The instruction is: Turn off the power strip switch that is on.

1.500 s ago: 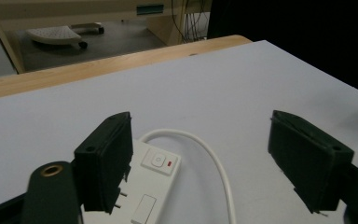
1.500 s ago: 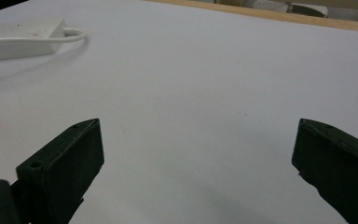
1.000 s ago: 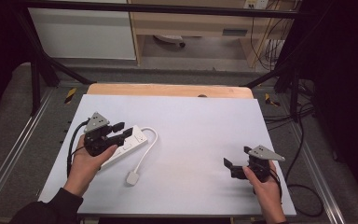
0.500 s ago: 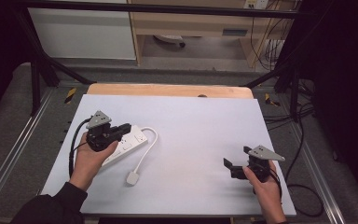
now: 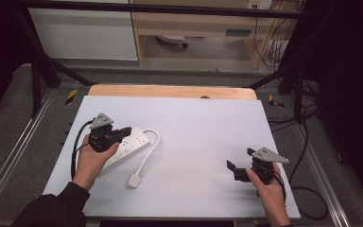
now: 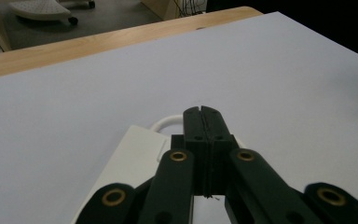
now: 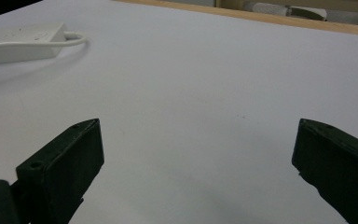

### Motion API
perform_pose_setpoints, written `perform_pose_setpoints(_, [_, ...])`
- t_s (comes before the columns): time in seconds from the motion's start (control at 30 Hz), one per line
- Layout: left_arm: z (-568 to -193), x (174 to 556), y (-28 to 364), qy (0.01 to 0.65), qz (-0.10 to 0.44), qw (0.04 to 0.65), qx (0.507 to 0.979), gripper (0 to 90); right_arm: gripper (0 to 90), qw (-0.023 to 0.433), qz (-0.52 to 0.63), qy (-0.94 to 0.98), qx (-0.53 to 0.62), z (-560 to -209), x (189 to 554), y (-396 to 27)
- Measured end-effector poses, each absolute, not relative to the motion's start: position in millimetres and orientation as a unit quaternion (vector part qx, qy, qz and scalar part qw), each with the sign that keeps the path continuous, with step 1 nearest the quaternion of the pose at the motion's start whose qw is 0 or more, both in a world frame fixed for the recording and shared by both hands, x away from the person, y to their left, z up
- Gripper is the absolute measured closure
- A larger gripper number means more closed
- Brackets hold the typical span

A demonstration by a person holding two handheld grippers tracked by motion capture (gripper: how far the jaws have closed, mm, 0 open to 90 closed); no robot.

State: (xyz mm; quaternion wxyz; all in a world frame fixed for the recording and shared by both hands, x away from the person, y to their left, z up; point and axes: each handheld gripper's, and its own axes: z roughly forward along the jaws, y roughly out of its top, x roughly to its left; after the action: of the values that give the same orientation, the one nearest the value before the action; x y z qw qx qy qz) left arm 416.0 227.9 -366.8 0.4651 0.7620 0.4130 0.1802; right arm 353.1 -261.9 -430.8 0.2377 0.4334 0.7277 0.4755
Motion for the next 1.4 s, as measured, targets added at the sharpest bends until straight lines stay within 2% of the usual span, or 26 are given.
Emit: perform_pose_setpoints(1.4, [-407.9,419.2,232.0,0.438,0.151,0.393,0.794,89.9,2.1,0.235,0.473,0.735,0.425,-431.5,353.3,-261.0])
